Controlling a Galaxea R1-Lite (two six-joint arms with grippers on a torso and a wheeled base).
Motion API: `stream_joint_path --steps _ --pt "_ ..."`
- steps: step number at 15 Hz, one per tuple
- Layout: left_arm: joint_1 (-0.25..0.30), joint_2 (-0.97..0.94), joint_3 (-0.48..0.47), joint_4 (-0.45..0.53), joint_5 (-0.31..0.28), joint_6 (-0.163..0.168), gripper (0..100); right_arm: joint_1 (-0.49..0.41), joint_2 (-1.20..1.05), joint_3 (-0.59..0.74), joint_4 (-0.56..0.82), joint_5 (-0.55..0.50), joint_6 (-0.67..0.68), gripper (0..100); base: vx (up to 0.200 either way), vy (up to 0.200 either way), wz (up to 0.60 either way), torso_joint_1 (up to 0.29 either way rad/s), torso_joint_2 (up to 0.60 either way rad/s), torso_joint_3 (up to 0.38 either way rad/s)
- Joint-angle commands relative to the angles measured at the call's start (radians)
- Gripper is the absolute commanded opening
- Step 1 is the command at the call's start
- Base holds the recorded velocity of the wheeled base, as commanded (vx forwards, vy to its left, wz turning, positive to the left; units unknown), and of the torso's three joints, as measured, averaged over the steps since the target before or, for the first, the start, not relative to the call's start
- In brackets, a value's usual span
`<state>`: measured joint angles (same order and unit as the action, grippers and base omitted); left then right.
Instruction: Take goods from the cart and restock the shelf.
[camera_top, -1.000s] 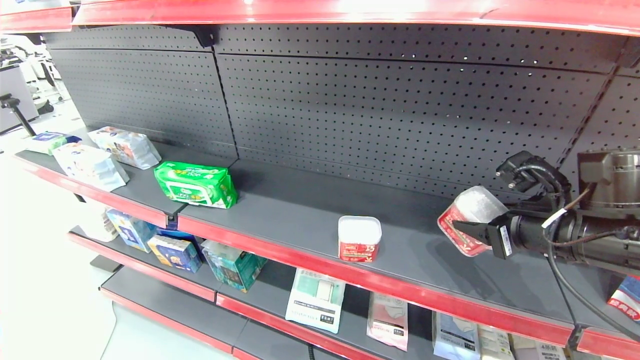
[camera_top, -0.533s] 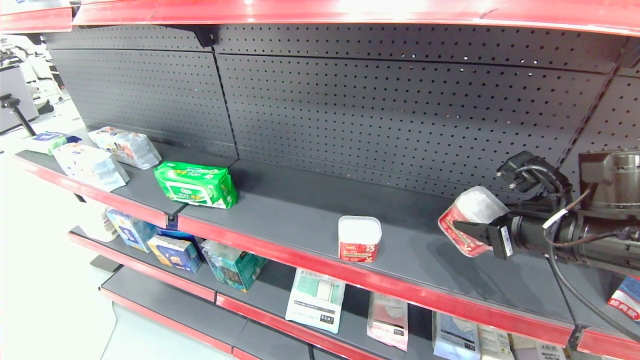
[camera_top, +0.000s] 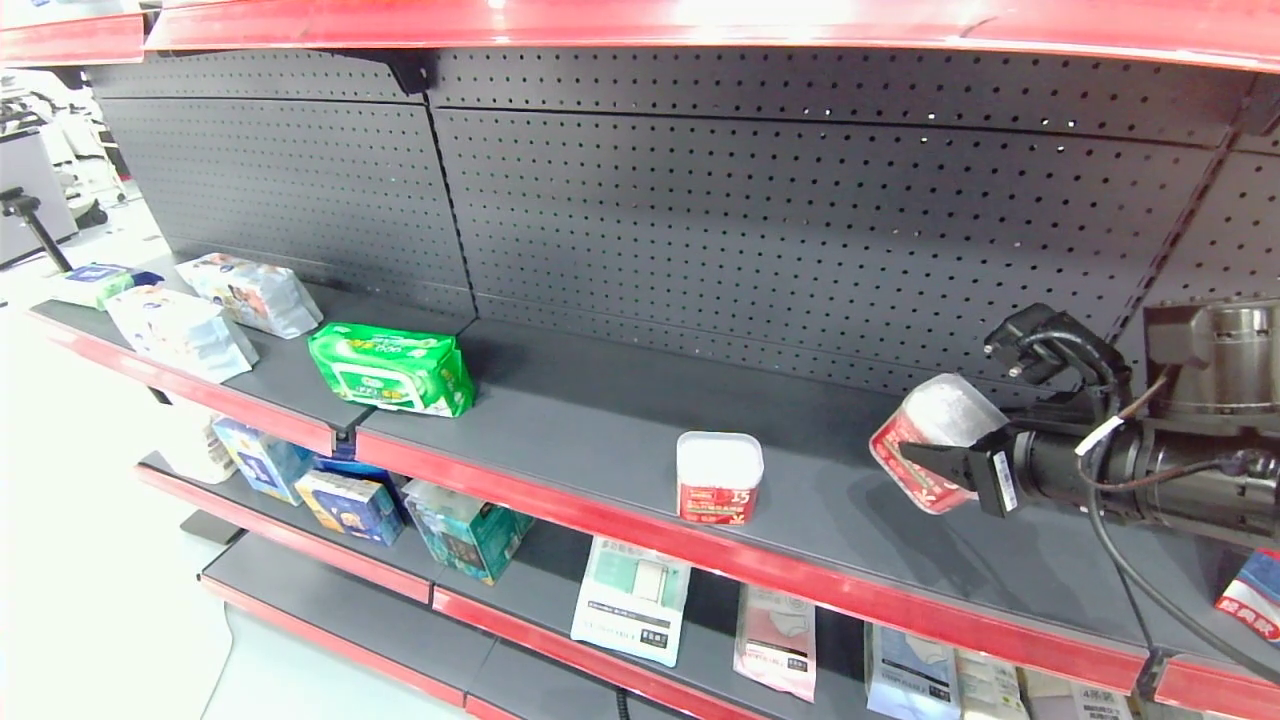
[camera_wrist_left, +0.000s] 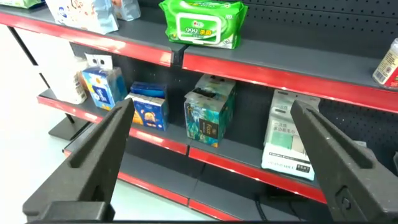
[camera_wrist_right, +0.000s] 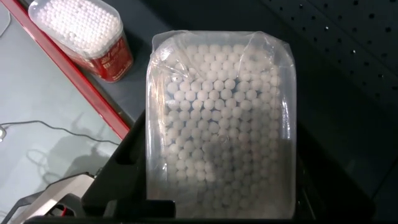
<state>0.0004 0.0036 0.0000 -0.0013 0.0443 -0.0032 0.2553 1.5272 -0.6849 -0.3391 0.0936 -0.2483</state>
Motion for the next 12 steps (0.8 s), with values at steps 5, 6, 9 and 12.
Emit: stream_joint_path --steps 5,6,9,12 --pt "0.001 -0.001 0.000 0.000 0.000 0.000 100 -0.004 0.113 -0.048 -0.023 0.044 -0.002 0 0.000 0.000 0.00 0.000 0.00 0.000" --pt "0.000 -0.001 0.000 0.000 0.000 0.000 100 -0.008 0.151 -0.062 -0.055 0.057 -0.006 0 0.000 0.000 0.00 0.000 0.00 0.000" --pt "0.000 -0.001 0.000 0.000 0.000 0.000 100 -0.013 0.272 -0.114 -0.121 0.074 -0.014 0 0.000 0.000 0.00 0.000 0.00 0.000" --pt "0.000 -0.001 0.000 0.000 0.000 0.000 100 -0.018 0.347 -0.170 -0.123 0.100 -0.065 0 0.000 0.000 0.00 0.000 0.00 0.000"
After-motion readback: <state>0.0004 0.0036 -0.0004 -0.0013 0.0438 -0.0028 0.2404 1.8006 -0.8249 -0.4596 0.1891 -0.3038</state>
